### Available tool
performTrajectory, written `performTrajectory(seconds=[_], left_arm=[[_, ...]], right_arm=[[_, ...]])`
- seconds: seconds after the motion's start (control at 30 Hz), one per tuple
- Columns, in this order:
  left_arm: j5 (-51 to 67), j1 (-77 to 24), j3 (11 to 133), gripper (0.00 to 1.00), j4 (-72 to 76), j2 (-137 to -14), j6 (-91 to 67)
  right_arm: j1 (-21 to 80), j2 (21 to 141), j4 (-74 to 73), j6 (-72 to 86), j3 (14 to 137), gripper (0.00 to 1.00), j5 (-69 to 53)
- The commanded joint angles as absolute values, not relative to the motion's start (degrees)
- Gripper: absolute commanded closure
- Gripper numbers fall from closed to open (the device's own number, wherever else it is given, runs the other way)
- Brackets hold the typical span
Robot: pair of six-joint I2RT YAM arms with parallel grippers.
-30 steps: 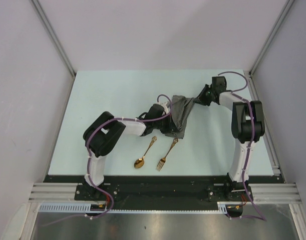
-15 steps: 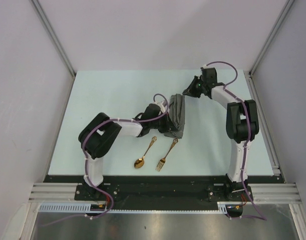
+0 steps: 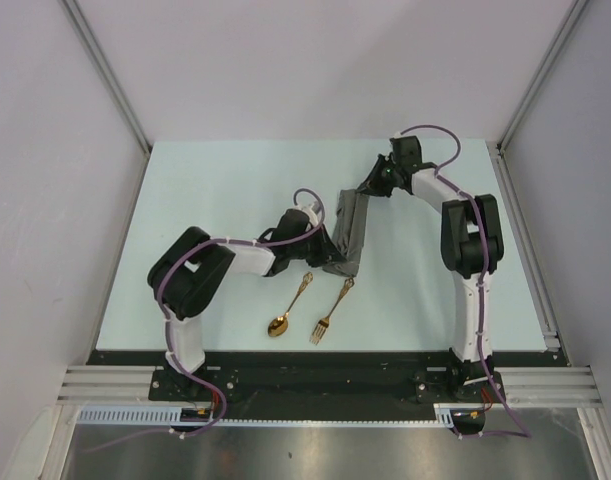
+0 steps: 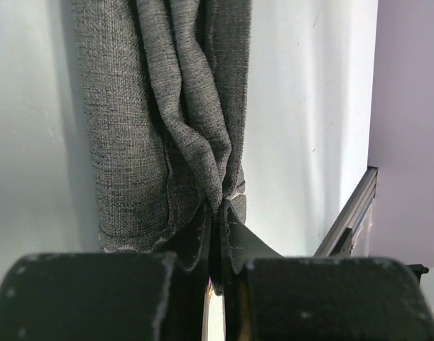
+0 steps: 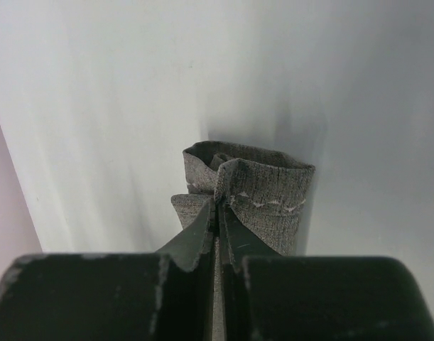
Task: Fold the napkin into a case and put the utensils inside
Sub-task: Fold the 2/3-rectangle-folded napkin at the center of the board.
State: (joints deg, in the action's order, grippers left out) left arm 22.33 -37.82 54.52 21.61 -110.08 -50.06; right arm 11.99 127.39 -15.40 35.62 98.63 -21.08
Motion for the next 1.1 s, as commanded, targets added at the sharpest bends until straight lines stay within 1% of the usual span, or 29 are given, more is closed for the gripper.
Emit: performTrajectory(seconds=[0.0, 0.13, 0.17, 0.27, 0.57, 0.77, 0.87, 1.07], left_arm=[[23.6, -37.3, 52.8, 0.93, 22.4, -106.7, -51.4], [23.8, -36.5, 51.4, 0.93, 24.0, -107.3, -52.8], [23.9, -36.4, 51.1, 0.93, 24.5, -107.3, -53.5], [23.2, -35.8, 49.6, 0.93, 25.8, -107.1, -54.4], [24.9, -34.5, 45.6, 0.91, 33.5, -107.9, -58.8], [25.5, -34.1, 45.5, 0.87, 34.5, -107.3, -59.7], [26.1, -33.7, 45.3, 0.85, 35.2, -107.1, -60.6], [26.4, -33.0, 45.3, 0.85, 35.4, -107.1, -61.0]], right_arm=[[13.1, 129.7, -14.7, 35.2, 103.6, 0.94, -20.7], [14.2, 131.4, -16.4, 33.8, 106.2, 0.89, -20.1], [14.4, 131.7, -16.9, 33.4, 107.4, 0.86, -20.0], [15.0, 132.9, -18.9, 31.8, 109.6, 0.81, -20.4], [15.9, 129.8, -20.7, 28.4, 107.3, 0.68, -20.7], [15.9, 119.5, -18.4, 26.5, 96.5, 0.60, -18.9], [16.0, 114.8, -17.3, 26.5, 90.6, 0.59, -19.7], [15.9, 107.7, -13.1, 27.0, 77.4, 0.59, -18.6]])
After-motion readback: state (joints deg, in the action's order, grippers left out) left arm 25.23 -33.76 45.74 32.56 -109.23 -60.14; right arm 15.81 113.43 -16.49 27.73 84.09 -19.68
